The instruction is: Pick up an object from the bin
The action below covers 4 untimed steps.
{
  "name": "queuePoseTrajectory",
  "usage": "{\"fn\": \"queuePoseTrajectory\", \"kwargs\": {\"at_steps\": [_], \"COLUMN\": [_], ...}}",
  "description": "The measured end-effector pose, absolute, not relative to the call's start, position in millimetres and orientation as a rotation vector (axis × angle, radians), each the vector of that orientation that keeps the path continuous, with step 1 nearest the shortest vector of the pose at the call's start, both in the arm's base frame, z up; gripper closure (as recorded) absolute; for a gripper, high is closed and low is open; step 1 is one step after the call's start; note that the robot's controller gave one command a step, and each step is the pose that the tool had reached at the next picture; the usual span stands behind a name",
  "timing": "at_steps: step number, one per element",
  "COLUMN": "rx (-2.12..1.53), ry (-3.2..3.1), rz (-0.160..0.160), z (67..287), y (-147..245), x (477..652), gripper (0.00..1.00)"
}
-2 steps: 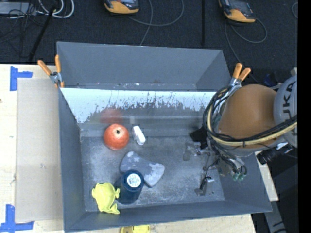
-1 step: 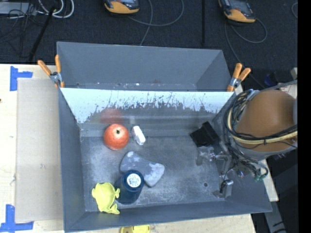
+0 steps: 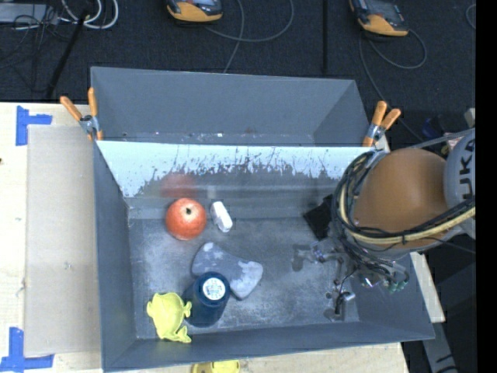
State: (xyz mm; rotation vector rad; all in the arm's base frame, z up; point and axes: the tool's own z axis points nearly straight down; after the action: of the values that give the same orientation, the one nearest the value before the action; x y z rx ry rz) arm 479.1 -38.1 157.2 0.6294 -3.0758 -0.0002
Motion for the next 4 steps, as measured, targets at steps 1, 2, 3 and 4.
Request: {"fn": "queuePoseTrajectory", "kwargs": {"at_steps": [1, 2, 3, 4], "rx": [0.644, 0.901, 0.901, 0.901], "ry": [-3.075, -3.012, -3.012, -3.007], "rz": [-0.001, -0.006, -0.006, -0.006], "z": [109, 72, 72, 77], "y": [45, 69, 69, 69], "x": [488.3, 528.3, 528.3, 526.6], "gripper": [0.00, 1.00, 1.00, 1.00]}}
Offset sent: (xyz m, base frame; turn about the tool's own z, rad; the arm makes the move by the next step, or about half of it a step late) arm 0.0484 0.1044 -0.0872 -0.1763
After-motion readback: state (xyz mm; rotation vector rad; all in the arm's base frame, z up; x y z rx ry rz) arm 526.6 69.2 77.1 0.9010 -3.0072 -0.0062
